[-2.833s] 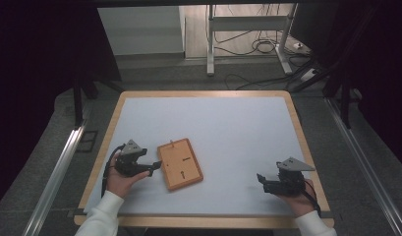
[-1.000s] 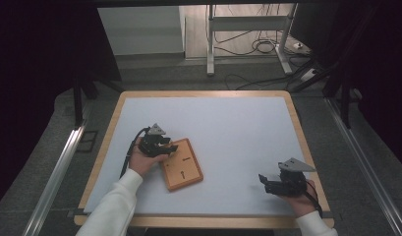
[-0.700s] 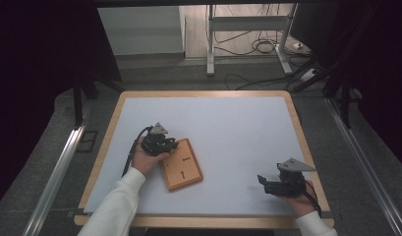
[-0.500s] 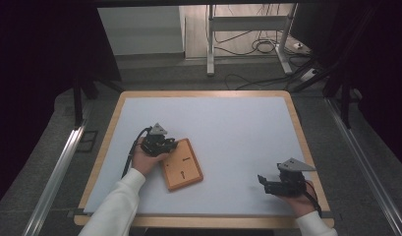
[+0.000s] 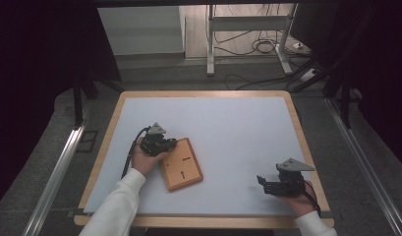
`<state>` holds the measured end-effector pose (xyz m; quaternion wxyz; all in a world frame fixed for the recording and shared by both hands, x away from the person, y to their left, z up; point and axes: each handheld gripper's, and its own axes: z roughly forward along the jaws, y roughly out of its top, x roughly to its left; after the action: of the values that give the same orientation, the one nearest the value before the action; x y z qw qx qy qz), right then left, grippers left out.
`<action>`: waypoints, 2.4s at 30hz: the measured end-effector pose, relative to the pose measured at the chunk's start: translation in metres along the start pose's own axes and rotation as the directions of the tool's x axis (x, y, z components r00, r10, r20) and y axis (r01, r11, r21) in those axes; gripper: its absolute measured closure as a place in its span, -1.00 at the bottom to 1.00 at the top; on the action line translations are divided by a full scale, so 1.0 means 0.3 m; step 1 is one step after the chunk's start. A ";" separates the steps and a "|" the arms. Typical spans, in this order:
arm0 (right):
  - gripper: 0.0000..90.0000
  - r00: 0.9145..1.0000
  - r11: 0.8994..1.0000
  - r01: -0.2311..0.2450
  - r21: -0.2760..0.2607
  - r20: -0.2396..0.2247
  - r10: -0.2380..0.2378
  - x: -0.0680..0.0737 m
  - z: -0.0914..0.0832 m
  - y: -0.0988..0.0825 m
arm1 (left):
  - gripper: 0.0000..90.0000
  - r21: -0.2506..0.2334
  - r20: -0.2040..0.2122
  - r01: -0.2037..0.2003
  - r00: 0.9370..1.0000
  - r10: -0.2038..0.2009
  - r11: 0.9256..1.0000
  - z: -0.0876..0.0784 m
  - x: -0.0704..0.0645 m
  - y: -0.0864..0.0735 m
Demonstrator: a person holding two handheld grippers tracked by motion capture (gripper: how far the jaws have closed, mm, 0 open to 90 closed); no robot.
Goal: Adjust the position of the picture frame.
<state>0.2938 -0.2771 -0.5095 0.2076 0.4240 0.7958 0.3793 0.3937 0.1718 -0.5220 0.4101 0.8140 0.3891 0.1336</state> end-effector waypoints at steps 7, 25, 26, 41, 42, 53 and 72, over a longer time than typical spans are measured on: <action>-0.69 1.000 1.000 0.003 0.001 0.000 -0.003 0.003 0.000 0.001 | 0.86 0.016 0.001 -0.013 1.000 0.013 1.000 -0.016 -0.014 0.020; -0.69 1.000 1.000 0.009 0.005 0.004 -0.009 0.003 0.002 0.000 | 0.86 0.054 0.023 0.007 1.000 -0.009 0.999 -0.045 -0.048 0.057; -0.69 1.000 1.000 0.011 0.006 0.006 -0.011 0.003 0.002 0.001 | 0.86 0.053 0.025 0.006 1.000 -0.007 0.999 -0.045 -0.050 0.059; -0.69 1.000 1.000 0.015 -0.001 0.002 -0.015 0.005 -0.003 0.005 | 0.86 0.071 0.045 -0.018 0.999 0.015 0.997 -0.010 -0.115 0.100; -0.69 1.000 1.000 0.015 -0.001 0.002 -0.015 0.005 -0.003 0.005 | 0.86 0.071 0.045 -0.018 0.999 0.015 0.997 -0.010 -0.115 0.100; -0.69 1.000 1.000 0.013 -0.003 -0.003 -0.013 0.004 -0.003 0.004 | 0.86 0.076 0.072 -0.039 0.997 0.034 0.996 0.051 -0.177 0.137; -0.69 1.000 1.000 0.013 -0.002 -0.005 -0.013 0.001 -0.003 0.001 | 0.86 0.102 0.125 -0.076 0.990 0.063 0.992 0.171 -0.254 0.165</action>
<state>0.2931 -0.2771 -0.5088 0.2083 0.4178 0.7986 0.3799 0.3968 0.0685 -0.5084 0.3840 0.8545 0.3413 0.0768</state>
